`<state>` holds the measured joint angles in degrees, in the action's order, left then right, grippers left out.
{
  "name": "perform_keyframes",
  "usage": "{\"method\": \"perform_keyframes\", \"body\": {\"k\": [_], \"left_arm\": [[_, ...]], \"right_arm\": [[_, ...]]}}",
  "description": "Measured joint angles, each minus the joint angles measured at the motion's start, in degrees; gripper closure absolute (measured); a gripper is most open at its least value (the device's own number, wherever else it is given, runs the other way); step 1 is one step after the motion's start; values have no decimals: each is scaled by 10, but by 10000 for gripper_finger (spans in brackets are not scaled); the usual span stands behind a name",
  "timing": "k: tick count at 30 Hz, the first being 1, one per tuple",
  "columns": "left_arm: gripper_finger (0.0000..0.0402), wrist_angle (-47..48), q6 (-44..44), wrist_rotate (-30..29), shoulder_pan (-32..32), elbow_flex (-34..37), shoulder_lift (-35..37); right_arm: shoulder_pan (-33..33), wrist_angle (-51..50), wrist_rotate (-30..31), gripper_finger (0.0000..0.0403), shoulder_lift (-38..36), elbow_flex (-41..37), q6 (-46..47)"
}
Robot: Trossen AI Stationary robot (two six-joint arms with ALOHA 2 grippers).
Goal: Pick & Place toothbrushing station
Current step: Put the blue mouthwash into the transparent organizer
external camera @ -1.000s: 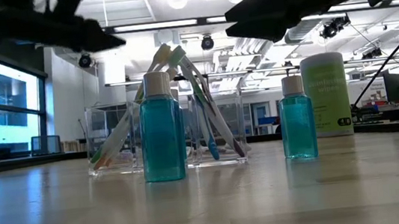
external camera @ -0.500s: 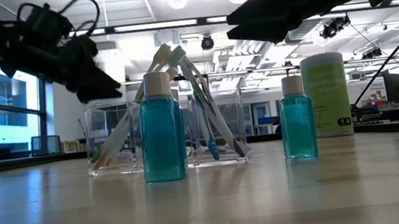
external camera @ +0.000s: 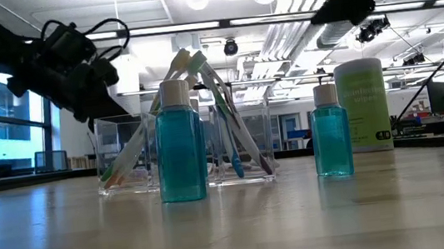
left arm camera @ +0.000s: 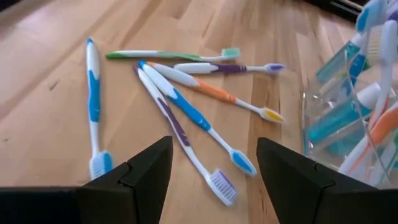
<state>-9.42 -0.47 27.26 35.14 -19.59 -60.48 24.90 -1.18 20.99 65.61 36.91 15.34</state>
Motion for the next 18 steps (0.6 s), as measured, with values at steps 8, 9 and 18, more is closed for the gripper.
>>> {"method": "perform_keyframes", "body": {"k": [8,9,18], "left_arm": [[173,-3,-16,0,-25,0,-5],[173,-4,-18,0,-28,0,-5],[173,-4,-20,-3,-57,0,-5]], "right_arm": [[5,20,44,144,89,0,16],[5,19,48,144,100,0,16],[5,34,63,145,164,0,59]]}}
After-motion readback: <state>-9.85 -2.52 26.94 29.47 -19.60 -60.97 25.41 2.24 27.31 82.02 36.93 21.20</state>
